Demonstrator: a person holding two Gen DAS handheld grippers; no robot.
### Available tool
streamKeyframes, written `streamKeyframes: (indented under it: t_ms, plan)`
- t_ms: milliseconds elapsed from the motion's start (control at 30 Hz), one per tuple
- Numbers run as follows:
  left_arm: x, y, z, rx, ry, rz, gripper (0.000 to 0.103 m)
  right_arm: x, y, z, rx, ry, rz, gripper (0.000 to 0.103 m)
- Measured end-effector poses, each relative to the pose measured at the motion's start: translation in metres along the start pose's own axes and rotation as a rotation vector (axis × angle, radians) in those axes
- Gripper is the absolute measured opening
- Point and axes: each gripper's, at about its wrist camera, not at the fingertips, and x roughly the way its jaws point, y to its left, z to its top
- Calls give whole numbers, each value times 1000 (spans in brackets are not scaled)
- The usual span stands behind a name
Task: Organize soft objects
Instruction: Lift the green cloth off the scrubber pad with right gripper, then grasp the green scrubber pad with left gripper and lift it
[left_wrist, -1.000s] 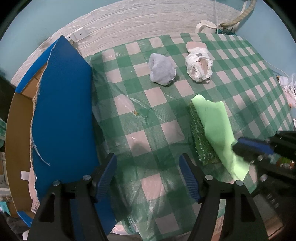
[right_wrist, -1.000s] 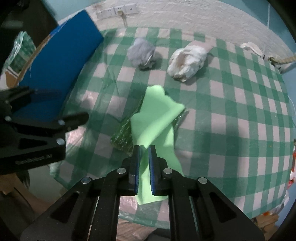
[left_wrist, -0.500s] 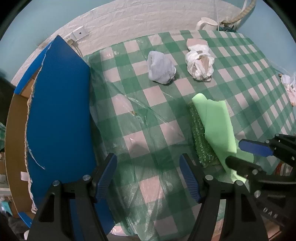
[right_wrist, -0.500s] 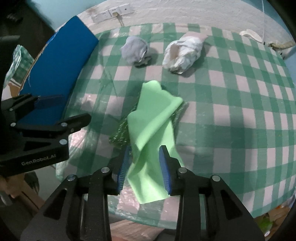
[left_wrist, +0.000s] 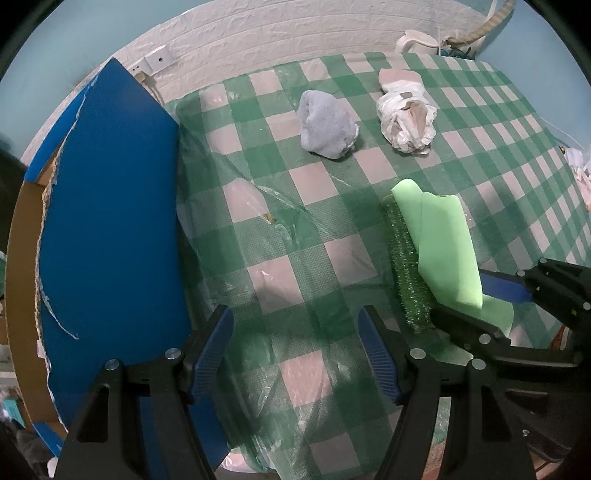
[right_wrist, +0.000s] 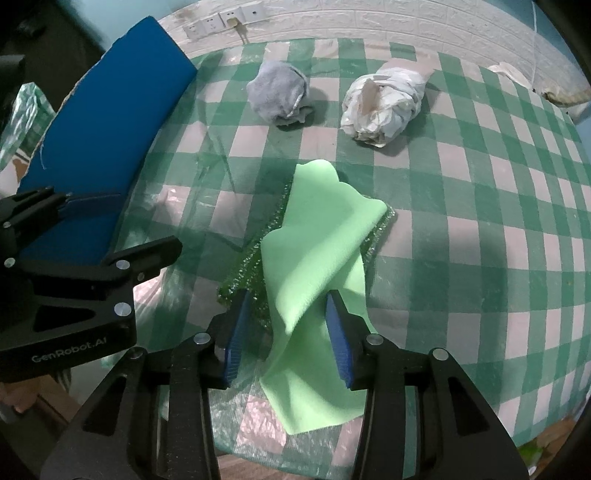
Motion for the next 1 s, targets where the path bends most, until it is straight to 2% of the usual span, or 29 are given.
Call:
streamKeyframes:
  t_ms: [33,100,200,467,600,733,867,1000]
  plan:
    - [0,1,0,-3,0,0,72,1,1,0,-4,-2,-4,37]
    - [1,3,1,-7,0,-3,71,0,2,0,-12,-7,-7,9]
    - [1,5,1,-11,2,-5,71,-1,3,1,-17,-19,-16,4]
    - [2,-1,5,-2,3,-10,71,-27,-2,4,-22,-71,-32,4]
    - [2,-7,10,-1,3,-25,72,-47,-16,4,3,-107,-61,4]
    - [1,-14,16,-12,6,-63,73,-58,-33,4,31,-131,-97,4]
    - [0,-18,24,-45,5,-111,79,-64,-52,3,57,-149,-133,4]
    - [3,-24,30,-68,22,-131,80,-67,-69,3,87,-158,-147,4]
